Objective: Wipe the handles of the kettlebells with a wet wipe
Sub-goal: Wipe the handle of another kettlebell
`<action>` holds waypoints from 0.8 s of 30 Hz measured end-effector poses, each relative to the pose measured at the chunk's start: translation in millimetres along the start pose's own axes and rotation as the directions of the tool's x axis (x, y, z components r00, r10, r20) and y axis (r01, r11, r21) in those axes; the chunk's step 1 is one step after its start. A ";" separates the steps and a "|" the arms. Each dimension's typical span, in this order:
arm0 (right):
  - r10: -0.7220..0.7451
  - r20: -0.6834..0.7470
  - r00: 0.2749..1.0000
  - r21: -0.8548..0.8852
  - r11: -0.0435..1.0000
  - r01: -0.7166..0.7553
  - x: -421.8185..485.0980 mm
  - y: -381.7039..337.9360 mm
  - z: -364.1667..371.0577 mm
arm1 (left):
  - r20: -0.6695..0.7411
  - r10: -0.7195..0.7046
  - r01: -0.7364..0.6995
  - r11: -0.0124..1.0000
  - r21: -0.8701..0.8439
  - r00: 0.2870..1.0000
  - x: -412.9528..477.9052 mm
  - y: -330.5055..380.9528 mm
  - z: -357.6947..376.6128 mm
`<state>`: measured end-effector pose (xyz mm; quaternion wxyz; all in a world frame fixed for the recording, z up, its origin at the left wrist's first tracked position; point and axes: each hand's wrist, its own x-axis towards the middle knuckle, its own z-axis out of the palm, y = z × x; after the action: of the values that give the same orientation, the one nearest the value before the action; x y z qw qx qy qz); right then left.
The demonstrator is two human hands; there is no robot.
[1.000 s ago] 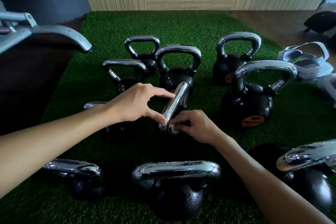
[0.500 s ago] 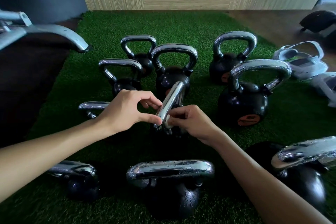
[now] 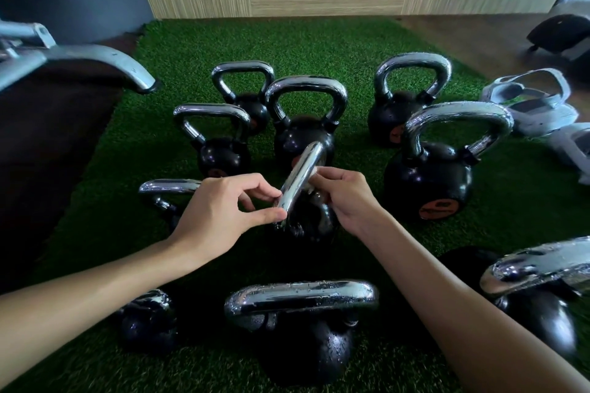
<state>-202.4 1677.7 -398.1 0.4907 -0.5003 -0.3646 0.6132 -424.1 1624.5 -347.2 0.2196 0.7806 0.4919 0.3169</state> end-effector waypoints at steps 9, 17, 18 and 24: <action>-0.040 -0.172 0.984 0.013 0.999 0.043 2.4 -2.7 -1.9 | 0.008 -0.041 0.041 0.999 -0.034 0.999 1.0 0.3 1.6; -0.443 -0.277 0.853 -0.608 0.768 0.202 10.2 16.8 -1.3 | 0.029 -0.076 0.077 0.997 -0.022 0.997 2.0 7.9 -2.8; -0.445 -0.261 0.856 -0.637 0.746 0.194 10.1 17.3 -2.8 | 0.022 -0.084 0.084 0.996 -0.018 0.996 1.2 9.0 -2.5; -0.554 -0.309 0.773 -0.587 0.750 0.304 15.5 -16.6 -34.1 | -0.070 -0.157 0.160 0.987 0.032 0.985 -6.9 15.4 5.6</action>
<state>-165.6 1695.4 -394.5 0.5456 -0.6410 -0.4915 0.2231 -412.6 1611.6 -342.9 0.2128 0.7318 0.5654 0.3154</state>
